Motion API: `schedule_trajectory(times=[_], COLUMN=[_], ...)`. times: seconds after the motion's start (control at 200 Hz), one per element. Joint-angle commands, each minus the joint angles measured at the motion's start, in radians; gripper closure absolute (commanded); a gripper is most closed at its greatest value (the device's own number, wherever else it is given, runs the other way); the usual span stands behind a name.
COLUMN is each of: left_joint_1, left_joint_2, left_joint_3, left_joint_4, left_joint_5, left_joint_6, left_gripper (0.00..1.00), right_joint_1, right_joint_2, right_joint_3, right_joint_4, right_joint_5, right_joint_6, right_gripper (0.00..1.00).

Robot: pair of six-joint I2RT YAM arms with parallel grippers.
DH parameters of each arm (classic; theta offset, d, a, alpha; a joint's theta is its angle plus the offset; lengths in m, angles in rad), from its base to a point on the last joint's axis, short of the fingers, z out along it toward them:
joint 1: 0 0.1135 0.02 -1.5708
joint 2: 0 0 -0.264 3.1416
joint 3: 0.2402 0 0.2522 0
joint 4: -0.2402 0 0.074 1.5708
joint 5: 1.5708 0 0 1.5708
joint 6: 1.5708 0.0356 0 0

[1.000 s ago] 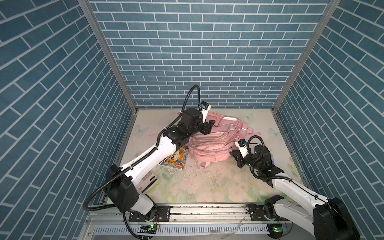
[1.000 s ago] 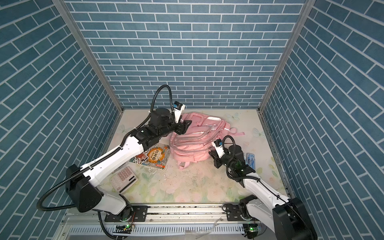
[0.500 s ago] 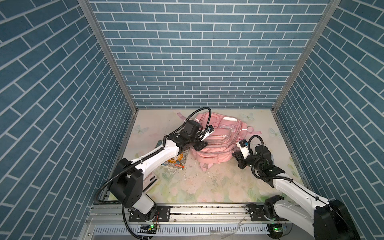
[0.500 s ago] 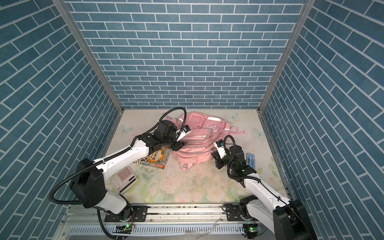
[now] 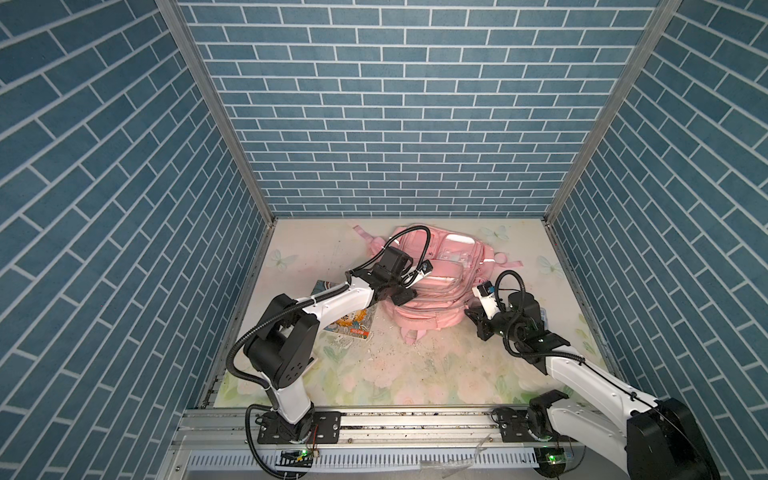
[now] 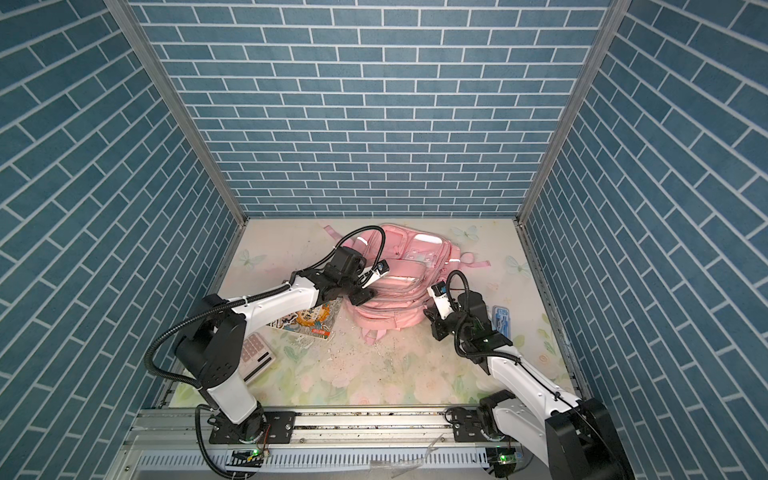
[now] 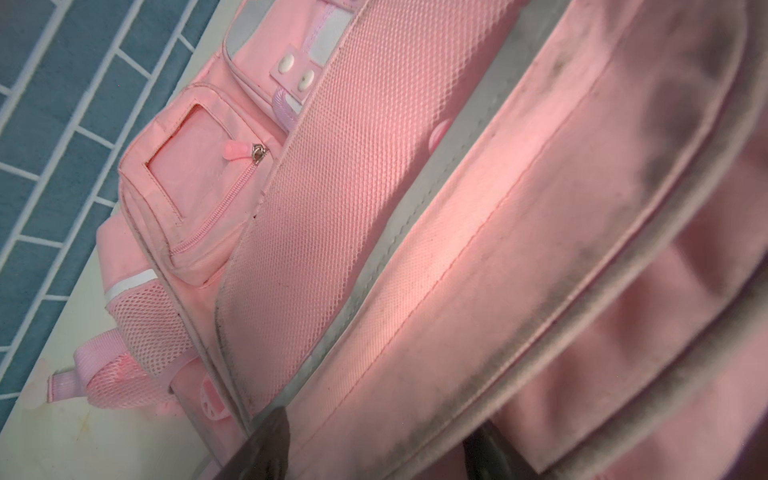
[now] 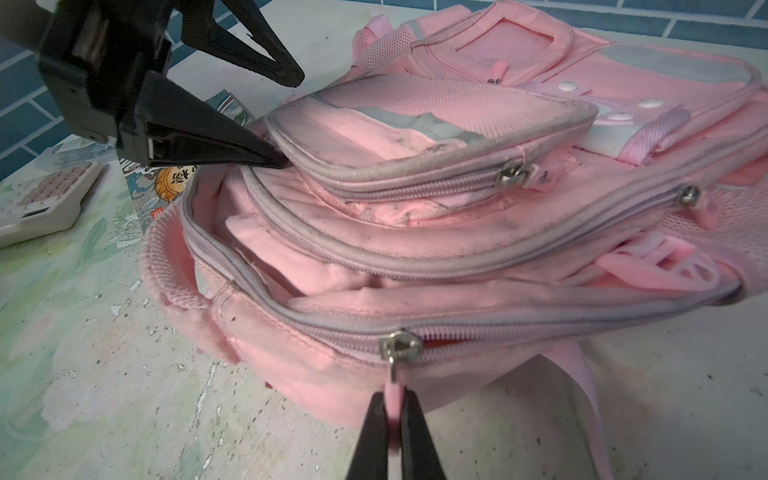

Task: Pack the student bag
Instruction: 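Lift the front flap open with the left gripper while the right holds the zipper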

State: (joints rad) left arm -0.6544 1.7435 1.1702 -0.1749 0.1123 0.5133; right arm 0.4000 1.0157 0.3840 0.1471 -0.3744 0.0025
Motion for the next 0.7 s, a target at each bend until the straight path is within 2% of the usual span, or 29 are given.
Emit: schedule_trajectory(times=[0.0, 0.09, 0.145, 0.17, 0.24, 0.33, 0.515, 0.695], left_joint_1=[-0.002, -0.001, -0.001, -0.001, -0.002, -0.006, -0.034, -0.074], left_joint_2=[0.024, 0.047, 0.057, 0.058, 0.051, 0.023, -0.057, -0.078], left_joint_3=[0.016, 0.023, 0.028, 0.031, 0.034, 0.033, 0.06, 0.159], left_joint_4=[0.037, 0.035, 0.02, 0.013, 0.011, 0.009, -0.036, -0.138], left_joint_5=[-0.003, 0.01, 0.021, 0.028, 0.048, 0.075, 0.065, 0.017], left_joint_6=[0.025, 0.014, 0.0, -0.006, -0.045, -0.097, -0.229, -0.428], left_gripper=[0.33, 0.39, 0.48, 0.54, 0.82, 1.0, 1.0, 1.0], right_joint_1=[-0.004, -0.006, -0.005, -0.004, -0.008, -0.017, -0.056, -0.112], right_joint_2=[0.004, -0.001, -0.008, -0.013, -0.023, -0.023, 0.013, 0.015], right_joint_3=[0.043, 0.043, 0.044, 0.043, 0.043, 0.054, 0.123, 0.206], right_joint_4=[0.023, 0.022, 0.017, 0.017, 0.02, 0.018, -0.033, -0.1], right_joint_5=[-0.012, 0.003, 0.027, 0.041, 0.068, 0.08, 0.101, 0.092], right_joint_6=[-0.026, -0.026, -0.018, -0.014, -0.014, -0.022, -0.036, -0.087], right_gripper=[1.0, 1.0, 1.0, 1.0, 1.0, 1.0, 1.0, 1.0])
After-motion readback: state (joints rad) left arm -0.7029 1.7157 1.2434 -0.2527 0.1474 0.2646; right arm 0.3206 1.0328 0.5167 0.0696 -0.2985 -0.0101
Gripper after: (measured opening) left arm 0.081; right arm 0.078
